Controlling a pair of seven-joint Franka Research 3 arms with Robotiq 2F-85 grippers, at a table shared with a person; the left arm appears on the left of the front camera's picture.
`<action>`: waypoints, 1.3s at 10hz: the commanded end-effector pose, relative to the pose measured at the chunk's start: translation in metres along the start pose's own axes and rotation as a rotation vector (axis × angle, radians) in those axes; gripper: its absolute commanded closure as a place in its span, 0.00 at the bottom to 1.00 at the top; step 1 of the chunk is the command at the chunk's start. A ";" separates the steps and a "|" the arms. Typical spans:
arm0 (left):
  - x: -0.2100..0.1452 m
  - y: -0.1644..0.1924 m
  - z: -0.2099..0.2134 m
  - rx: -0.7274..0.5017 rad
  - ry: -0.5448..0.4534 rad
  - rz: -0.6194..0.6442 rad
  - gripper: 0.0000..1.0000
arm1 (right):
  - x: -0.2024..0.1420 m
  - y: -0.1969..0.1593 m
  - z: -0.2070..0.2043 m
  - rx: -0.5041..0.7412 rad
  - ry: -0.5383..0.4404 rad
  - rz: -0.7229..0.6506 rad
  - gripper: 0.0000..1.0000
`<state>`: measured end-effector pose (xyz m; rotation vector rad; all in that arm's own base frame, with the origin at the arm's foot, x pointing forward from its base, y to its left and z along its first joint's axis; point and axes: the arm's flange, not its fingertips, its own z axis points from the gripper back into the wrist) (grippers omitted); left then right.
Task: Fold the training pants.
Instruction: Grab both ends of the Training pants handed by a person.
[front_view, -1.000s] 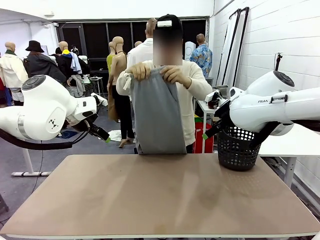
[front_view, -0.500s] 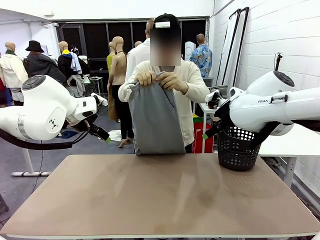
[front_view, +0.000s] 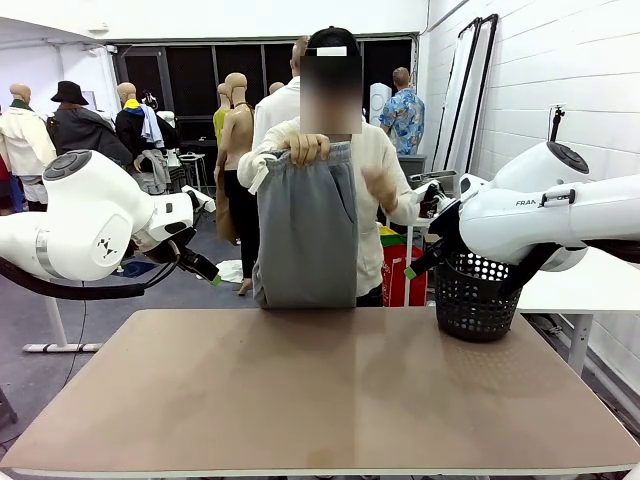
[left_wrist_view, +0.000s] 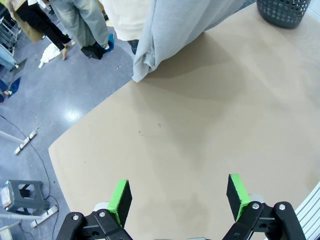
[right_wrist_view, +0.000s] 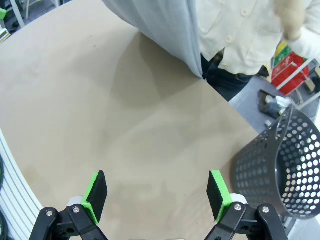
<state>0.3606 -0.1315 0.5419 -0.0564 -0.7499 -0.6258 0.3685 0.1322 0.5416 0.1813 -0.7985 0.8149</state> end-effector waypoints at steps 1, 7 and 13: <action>0.000 0.001 0.001 0.008 0.005 0.002 0.00 | -0.001 0.000 -0.001 0.004 0.004 0.000 0.00; 0.000 0.001 0.001 0.008 0.005 0.002 0.00 | -0.001 0.000 -0.001 0.004 0.004 0.000 0.00; 0.000 0.001 0.001 0.008 0.005 0.002 0.00 | -0.001 0.000 -0.001 0.004 0.004 0.000 0.00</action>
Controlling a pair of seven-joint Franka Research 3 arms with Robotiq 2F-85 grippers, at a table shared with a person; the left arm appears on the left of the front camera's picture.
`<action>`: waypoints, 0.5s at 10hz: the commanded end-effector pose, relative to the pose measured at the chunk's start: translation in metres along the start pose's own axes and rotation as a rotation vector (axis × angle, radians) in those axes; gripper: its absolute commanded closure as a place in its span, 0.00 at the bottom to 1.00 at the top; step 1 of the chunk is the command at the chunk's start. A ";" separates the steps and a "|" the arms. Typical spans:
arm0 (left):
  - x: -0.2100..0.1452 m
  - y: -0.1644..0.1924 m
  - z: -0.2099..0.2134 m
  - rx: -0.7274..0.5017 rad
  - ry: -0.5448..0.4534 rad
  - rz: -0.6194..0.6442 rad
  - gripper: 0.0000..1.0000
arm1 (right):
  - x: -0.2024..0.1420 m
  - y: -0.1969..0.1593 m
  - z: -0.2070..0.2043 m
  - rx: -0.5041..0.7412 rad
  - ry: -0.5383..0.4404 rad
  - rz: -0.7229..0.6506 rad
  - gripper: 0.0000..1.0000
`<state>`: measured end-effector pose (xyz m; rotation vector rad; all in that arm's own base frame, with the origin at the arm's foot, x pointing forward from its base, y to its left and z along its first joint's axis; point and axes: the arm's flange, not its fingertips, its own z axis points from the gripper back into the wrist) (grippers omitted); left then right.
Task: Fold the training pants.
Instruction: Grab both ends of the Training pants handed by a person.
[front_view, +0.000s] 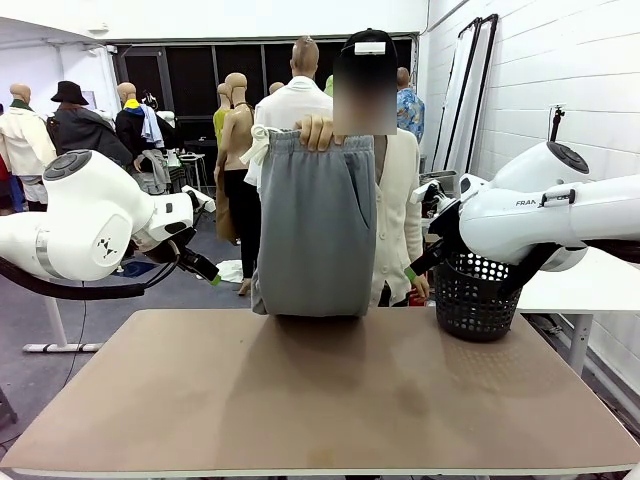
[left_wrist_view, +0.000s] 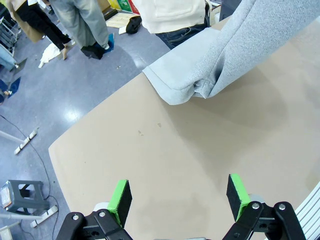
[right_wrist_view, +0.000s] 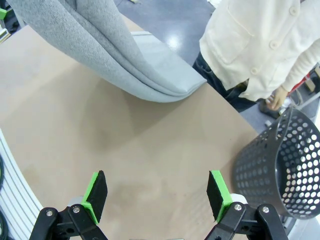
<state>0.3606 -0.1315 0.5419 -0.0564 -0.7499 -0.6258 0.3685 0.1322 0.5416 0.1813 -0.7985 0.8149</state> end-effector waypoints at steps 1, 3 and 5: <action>0.000 0.001 0.001 0.008 0.005 0.002 0.00 | -0.001 0.000 -0.001 0.004 0.004 0.000 0.00; 0.000 0.001 0.001 0.008 0.005 0.002 0.00 | -0.001 0.000 -0.001 0.004 0.004 0.000 0.00; 0.000 0.000 0.000 0.000 0.000 0.000 0.00 | 0.000 0.000 0.000 0.000 0.000 0.000 0.00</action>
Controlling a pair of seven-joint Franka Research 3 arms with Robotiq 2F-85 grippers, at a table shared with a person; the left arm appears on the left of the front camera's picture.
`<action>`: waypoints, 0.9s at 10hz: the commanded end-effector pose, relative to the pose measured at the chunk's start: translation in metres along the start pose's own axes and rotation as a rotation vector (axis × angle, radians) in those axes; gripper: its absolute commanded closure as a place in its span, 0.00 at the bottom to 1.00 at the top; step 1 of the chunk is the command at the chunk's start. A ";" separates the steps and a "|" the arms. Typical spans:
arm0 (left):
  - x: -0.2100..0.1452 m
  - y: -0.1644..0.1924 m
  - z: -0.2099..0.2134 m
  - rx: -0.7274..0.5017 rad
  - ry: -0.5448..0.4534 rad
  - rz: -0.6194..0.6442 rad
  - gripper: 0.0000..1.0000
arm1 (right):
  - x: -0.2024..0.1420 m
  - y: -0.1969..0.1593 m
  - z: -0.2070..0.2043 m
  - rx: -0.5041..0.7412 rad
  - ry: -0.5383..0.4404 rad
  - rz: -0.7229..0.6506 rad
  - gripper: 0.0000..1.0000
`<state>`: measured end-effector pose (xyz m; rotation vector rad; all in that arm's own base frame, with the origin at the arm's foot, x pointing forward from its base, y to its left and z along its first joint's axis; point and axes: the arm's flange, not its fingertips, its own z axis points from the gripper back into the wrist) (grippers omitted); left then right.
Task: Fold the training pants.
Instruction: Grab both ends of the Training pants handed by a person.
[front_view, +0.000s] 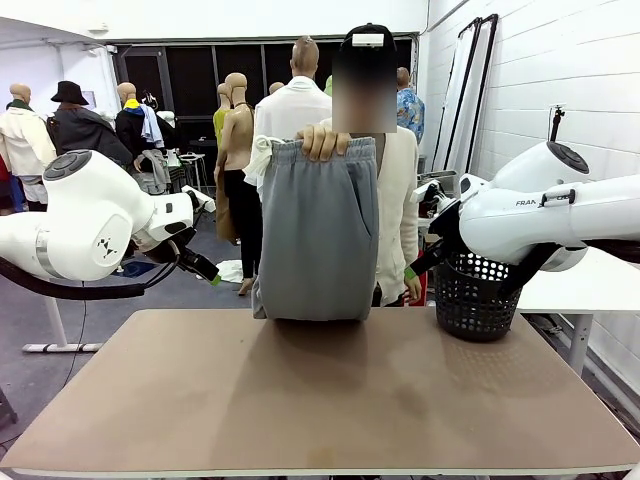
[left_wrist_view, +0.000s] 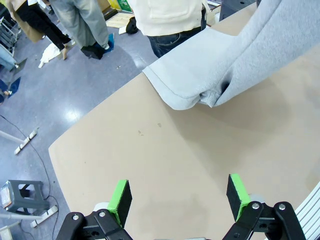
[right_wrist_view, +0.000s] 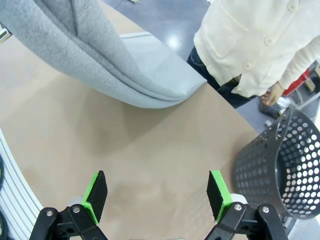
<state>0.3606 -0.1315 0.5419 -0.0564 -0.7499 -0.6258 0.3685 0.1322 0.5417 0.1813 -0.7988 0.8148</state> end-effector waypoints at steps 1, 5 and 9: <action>0.001 0.002 0.001 -0.004 0.000 -0.033 0.00 | 0.000 -0.001 -0.001 0.015 -0.009 0.041 0.00; 0.007 0.015 0.006 -0.057 0.058 -0.252 0.00 | 0.001 -0.009 -0.006 0.064 -0.027 0.217 0.00; 0.012 0.029 0.001 -0.173 0.186 -0.539 0.00 | 0.000 -0.014 -0.016 0.112 -0.023 0.374 0.00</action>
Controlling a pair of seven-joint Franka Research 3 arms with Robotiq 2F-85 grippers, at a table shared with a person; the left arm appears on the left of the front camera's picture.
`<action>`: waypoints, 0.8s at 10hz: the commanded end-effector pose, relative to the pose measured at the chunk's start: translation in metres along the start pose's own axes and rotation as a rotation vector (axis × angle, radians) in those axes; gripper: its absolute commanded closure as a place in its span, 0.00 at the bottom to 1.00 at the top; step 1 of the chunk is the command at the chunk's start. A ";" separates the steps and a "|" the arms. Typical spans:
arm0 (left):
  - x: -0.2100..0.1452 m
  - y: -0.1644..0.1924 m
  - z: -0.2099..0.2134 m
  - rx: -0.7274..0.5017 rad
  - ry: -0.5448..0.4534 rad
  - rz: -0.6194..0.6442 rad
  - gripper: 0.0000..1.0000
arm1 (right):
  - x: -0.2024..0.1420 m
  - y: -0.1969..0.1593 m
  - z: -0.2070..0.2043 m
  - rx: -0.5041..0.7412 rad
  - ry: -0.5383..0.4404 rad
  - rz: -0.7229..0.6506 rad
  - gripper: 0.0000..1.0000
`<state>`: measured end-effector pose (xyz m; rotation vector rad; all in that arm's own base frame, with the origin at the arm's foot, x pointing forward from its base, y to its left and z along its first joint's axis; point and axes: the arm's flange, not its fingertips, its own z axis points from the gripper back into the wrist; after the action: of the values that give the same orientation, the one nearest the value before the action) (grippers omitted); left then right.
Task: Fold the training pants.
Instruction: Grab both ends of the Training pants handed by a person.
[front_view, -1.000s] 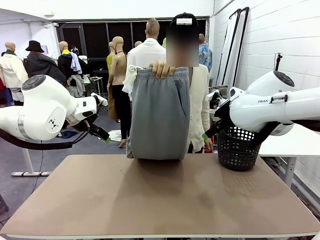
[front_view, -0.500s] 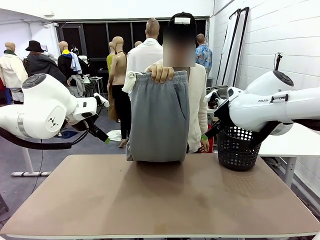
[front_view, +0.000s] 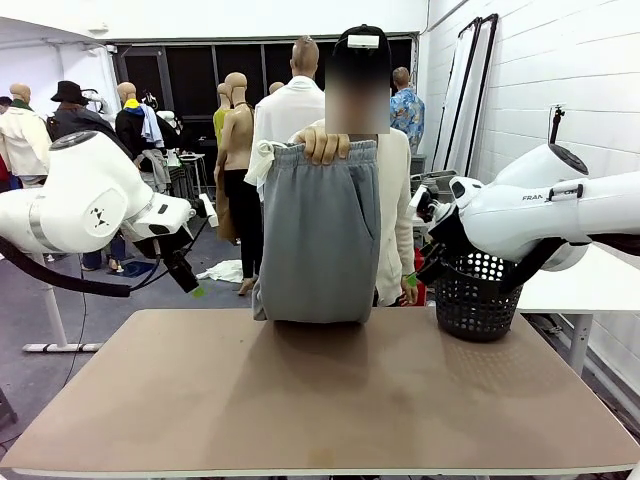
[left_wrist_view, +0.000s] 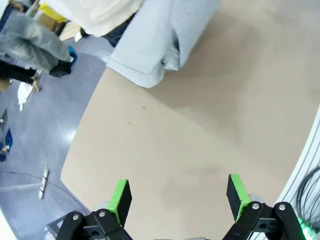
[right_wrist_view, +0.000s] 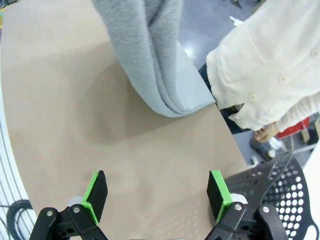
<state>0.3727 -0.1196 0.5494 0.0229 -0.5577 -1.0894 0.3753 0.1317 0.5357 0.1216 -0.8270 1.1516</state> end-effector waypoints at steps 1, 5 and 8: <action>0.000 0.013 0.000 -0.036 0.029 -0.169 0.00 | -0.002 -0.010 -0.010 0.060 -0.012 0.081 0.00; -0.001 0.006 -0.004 -0.043 0.031 -0.224 0.00 | -0.003 0.000 -0.008 0.036 0.010 0.098 0.00; -0.001 0.006 -0.004 -0.043 0.031 -0.224 0.00 | -0.003 0.000 -0.008 0.036 0.010 0.098 0.00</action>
<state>0.3800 -0.1173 0.5474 0.0768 -0.5189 -1.3322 0.3786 0.1329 0.5287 0.0839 -0.8079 1.2644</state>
